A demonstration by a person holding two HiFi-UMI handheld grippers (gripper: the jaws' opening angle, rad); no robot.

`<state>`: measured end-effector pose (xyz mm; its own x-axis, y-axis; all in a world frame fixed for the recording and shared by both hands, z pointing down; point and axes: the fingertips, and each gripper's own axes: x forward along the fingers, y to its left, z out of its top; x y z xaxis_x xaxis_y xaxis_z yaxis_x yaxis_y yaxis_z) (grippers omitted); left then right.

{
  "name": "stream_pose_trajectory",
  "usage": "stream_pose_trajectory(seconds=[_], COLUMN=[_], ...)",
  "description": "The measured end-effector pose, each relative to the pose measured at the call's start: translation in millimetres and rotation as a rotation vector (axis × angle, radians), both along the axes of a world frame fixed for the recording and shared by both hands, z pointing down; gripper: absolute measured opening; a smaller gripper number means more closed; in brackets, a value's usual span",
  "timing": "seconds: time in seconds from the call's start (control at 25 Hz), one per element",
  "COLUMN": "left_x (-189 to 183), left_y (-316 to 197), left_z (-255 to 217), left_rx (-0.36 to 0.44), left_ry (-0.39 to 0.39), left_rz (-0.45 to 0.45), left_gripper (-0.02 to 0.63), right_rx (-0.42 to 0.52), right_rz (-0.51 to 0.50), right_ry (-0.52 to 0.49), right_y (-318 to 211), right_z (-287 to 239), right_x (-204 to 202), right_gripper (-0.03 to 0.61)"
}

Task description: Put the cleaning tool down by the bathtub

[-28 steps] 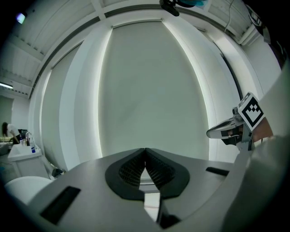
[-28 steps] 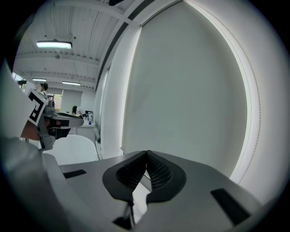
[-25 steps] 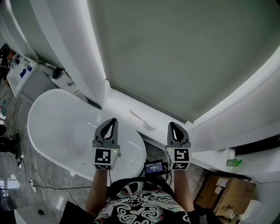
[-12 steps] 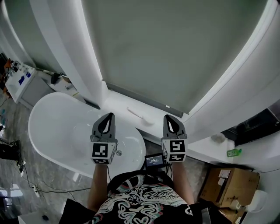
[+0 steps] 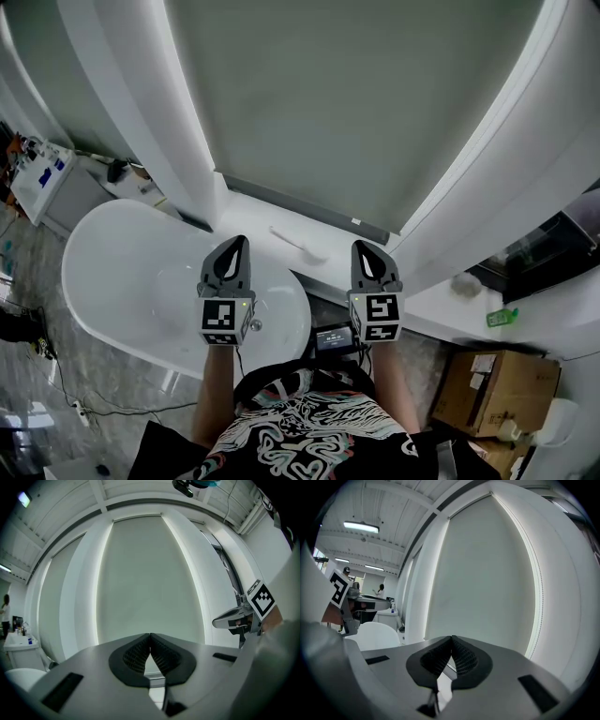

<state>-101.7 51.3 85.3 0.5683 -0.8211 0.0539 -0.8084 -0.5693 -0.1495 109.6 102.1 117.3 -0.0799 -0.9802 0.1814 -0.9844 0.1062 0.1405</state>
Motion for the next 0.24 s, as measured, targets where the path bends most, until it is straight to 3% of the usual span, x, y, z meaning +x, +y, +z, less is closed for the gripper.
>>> stream_pose_trajectory(seconds=[0.24], left_x=[13.8], left_y=[-3.5], left_z=[0.0], left_rx=[0.005], left_ry=[-0.007], left_rz=[0.009], left_gripper=[0.015], right_rx=[0.013], right_rz=[0.018], right_ry=[-0.009], right_y=[-2.5], right_z=[0.5], right_x=[16.5], right_gripper=[0.028])
